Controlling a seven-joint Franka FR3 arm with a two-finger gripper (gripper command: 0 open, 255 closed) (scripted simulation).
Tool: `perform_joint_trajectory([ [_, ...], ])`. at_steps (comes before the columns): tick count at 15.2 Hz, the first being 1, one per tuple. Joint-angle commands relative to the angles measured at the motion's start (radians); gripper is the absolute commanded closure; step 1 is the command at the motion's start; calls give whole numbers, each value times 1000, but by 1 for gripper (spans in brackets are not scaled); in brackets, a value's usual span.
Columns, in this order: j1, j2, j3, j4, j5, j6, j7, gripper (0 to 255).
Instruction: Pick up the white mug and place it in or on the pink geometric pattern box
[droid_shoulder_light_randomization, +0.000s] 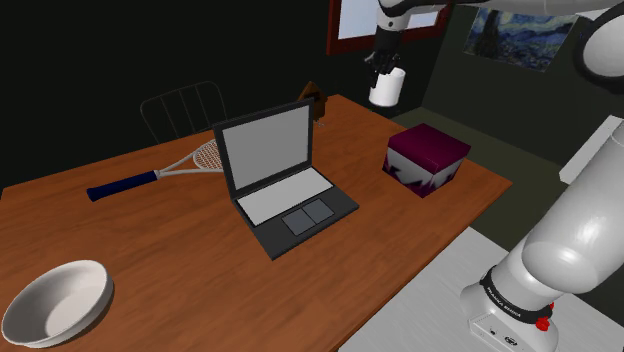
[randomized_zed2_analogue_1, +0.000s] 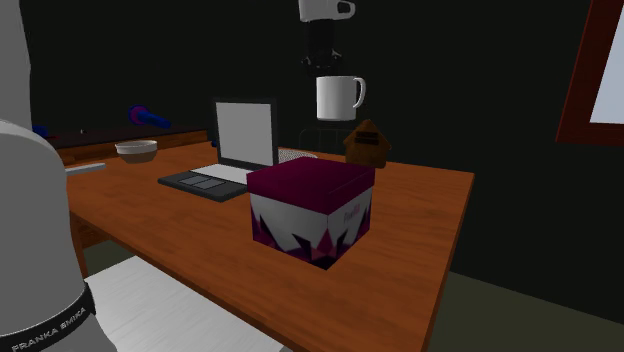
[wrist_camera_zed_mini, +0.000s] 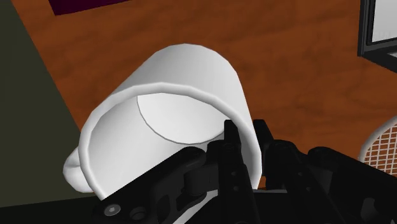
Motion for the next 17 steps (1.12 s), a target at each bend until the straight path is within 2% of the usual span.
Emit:
perform_joint_trajectory([
  [1, -8, -86, -8, -104, -8, 20, -15, 255],
  [7, -38, -298, -38, -320, -36, 27, -67, 255],
  [13, -76, -498, -75, -485, -74, -3, -126, 255],
  [17, -84, -527, -83, -547, -83, 30, -134, 255],
])
